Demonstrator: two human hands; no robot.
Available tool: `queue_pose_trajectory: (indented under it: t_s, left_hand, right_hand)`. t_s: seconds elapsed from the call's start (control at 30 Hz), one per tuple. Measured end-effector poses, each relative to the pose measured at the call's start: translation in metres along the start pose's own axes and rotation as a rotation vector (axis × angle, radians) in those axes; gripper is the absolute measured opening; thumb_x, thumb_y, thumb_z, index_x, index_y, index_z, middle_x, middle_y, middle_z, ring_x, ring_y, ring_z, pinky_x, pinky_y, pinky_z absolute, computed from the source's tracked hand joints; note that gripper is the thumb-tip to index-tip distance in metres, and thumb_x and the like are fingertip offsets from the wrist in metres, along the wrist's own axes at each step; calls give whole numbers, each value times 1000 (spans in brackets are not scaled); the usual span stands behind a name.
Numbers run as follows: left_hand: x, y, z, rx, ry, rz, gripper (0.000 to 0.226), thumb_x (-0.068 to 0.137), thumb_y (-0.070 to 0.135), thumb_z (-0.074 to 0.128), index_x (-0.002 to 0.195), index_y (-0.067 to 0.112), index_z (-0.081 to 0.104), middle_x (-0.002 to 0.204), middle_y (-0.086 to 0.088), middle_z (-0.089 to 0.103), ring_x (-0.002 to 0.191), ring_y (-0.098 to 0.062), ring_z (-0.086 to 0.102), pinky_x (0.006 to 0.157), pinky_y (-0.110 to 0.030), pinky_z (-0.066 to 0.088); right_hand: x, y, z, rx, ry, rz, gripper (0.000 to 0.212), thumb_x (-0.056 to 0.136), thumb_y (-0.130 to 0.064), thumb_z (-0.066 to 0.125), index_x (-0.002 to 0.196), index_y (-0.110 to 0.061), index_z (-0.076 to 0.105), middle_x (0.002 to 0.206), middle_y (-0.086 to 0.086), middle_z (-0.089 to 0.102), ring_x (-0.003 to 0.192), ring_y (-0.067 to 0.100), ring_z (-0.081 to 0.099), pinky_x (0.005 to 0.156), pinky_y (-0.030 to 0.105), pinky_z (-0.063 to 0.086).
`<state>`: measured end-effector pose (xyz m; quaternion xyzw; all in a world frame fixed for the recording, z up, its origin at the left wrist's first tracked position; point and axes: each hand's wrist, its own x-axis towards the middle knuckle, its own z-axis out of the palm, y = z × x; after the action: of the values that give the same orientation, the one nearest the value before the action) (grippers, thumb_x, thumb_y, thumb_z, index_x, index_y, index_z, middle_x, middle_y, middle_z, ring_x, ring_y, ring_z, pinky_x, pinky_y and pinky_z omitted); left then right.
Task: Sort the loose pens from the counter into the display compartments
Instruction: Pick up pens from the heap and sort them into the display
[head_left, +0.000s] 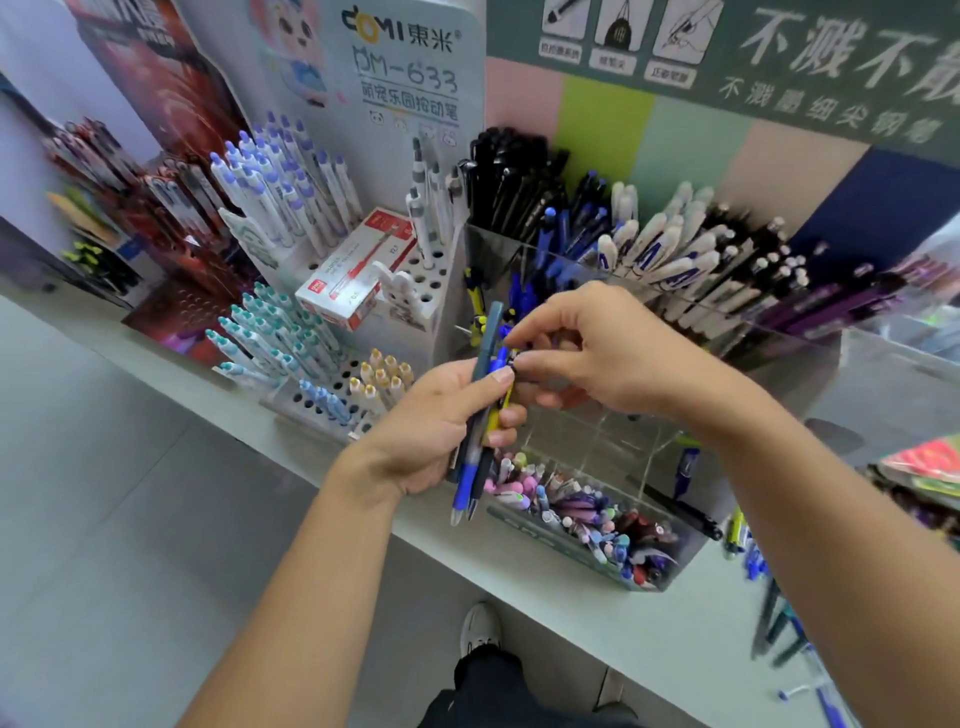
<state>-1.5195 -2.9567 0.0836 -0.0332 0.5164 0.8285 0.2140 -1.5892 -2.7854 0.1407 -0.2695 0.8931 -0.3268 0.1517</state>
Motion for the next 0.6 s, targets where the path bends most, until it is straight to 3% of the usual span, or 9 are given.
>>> queue_pose_trajectory:
  t_s: [0.1,0.23,0.33,0.4,0.43,0.5,0.6]
  left_hand:
    - [-8,-4,1,51,-10,-11,32,98,22,50,120,1,61,106,-23,71,64,-10,48,55,-18,43]
    - [-18,-9,-9,139,17,-47,35,99,36,57,116,8,70,112,-35,63,71,-19,55,59,-28,51]
    - [-27,-10,-11,95,104,-29,30,102,30,52,111,9,72,111,-25,70,79,-26,66,64,-33,58]
    - [-29,-12,-15,178,263,-25,26,106,24,46,112,7,66,103,-18,75,78,-23,71,63,-31,61]
    - [-29,-15,-20,237,358,-26,25,107,23,46,112,8,64,94,-13,75,68,-18,69,56,-27,58]
    - [-30,-19,-31,257,487,-24,24,107,26,47,116,11,64,73,-1,61,48,-9,48,43,-19,40]
    - [-31,-16,-35,8,449,-21,30,108,25,42,123,7,60,65,3,37,44,-5,26,37,-16,23]
  right_hand:
    - [-4,-1,1,24,-54,-6,15,90,-21,76,105,-21,77,75,-6,64,62,1,56,76,33,56]
    - [-7,-7,-7,63,-145,-28,6,90,-21,75,93,-17,77,76,3,69,70,17,64,75,42,56]
    - [-9,-8,-11,136,-176,-16,7,94,-18,70,90,-12,73,74,6,70,65,20,63,71,44,60]
    - [-10,-9,-20,201,-41,-27,6,94,-14,69,90,-10,71,70,1,71,61,13,64,67,38,59]
    - [-9,-10,-26,196,97,-61,5,94,-12,70,90,-9,70,70,0,72,61,11,66,66,34,59]
    - [-5,-15,-35,81,405,-159,4,93,-12,72,89,-9,71,71,-2,71,60,10,67,65,23,56]
    - [14,-26,-28,-175,573,-254,7,90,-18,74,89,-11,74,78,-3,71,68,11,61,72,23,49]
